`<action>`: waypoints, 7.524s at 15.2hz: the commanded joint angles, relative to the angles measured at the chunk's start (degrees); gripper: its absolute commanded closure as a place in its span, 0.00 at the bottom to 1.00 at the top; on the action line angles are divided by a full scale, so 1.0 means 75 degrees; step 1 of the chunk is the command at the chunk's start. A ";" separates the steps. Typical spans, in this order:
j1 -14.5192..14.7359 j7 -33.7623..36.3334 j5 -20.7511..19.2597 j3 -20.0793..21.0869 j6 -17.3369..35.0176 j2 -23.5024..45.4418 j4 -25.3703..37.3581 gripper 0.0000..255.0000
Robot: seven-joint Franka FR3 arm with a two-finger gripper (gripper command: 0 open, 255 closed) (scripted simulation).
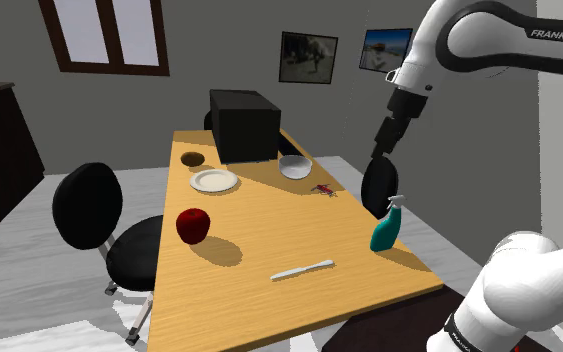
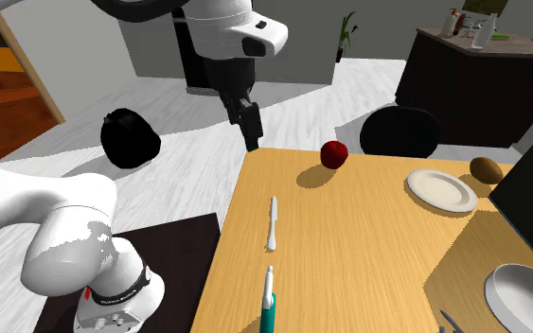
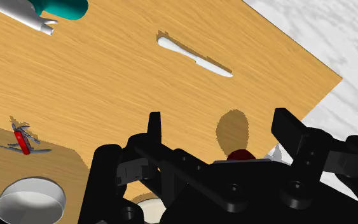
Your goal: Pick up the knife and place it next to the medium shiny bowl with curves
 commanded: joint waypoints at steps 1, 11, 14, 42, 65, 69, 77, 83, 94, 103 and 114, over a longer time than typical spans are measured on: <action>0.0000 0.0000 0.0000 0.0000 0.0000 0.0000 0.0000 0.00; 0.0683 -0.1740 -0.0258 0.0041 0.1708 0.1991 -0.0612 0.00; 0.0862 -0.2219 -0.0347 0.0086 0.2206 0.2680 -0.0680 0.00; 0.1688 -0.4310 -0.1796 0.0626 0.5717 0.8113 -0.0306 0.00; 0.1668 -0.4411 -0.1688 0.0667 0.5168 0.7557 -0.0307 1.00; 0.1660 -0.4476 -0.1622 0.0688 0.4790 0.7208 -0.0274 1.00; 0.1654 -0.4593 -0.1507 0.0714 0.4011 0.6572 -0.0125 1.00; 0.1654 -0.4670 -0.1438 0.0724 0.3415 0.6155 0.0059 1.00; 0.1220 -0.5490 -0.1602 0.0304 0.2761 0.6425 0.1049 1.00; 0.0469 -0.6804 -0.1740 -0.0286 0.2399 0.7853 0.2984 1.00; -0.0512 -0.8276 -0.1573 -0.0684 0.1320 1.0293 0.6688 1.00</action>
